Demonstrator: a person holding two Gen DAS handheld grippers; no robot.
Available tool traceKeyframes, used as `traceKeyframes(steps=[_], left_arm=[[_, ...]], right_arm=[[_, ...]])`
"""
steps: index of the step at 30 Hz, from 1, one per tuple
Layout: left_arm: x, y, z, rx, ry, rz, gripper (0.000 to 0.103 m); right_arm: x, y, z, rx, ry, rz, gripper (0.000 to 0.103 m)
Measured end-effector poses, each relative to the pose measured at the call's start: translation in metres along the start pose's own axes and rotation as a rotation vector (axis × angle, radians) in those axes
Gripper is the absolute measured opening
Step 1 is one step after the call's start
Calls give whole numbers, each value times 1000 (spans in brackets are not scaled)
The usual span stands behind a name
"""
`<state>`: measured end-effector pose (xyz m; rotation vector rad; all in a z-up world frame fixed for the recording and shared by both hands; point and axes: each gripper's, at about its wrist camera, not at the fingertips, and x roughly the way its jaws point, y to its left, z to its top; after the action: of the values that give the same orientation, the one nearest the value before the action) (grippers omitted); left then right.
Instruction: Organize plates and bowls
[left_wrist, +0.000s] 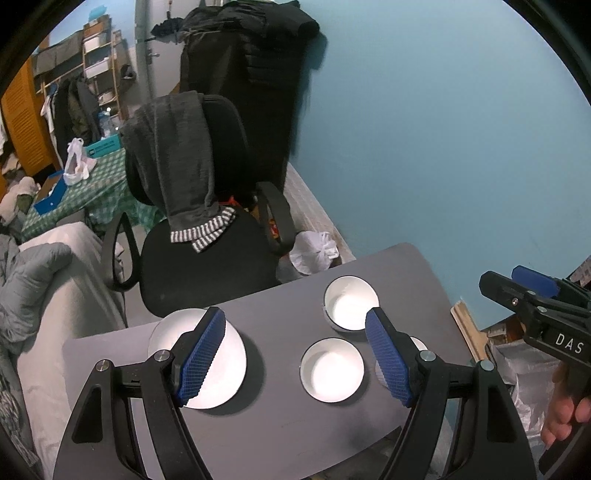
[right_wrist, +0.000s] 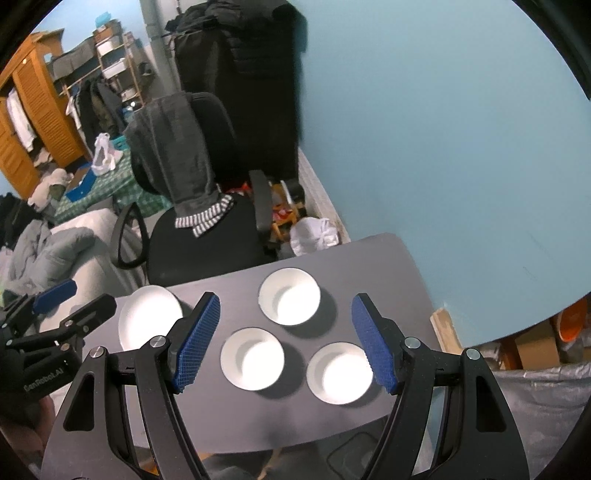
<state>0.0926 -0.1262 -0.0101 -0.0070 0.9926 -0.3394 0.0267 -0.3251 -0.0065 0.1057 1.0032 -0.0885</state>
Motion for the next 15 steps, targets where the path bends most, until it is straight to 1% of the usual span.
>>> traceKeyframes(steps=[6, 15], left_arm=[[11, -12, 6, 34, 24, -14, 80], [26, -21, 6, 54, 55, -27, 80]], right_arm=[[3, -13, 0, 9, 13, -12, 73], [12, -26, -3, 19, 45, -17, 73]])
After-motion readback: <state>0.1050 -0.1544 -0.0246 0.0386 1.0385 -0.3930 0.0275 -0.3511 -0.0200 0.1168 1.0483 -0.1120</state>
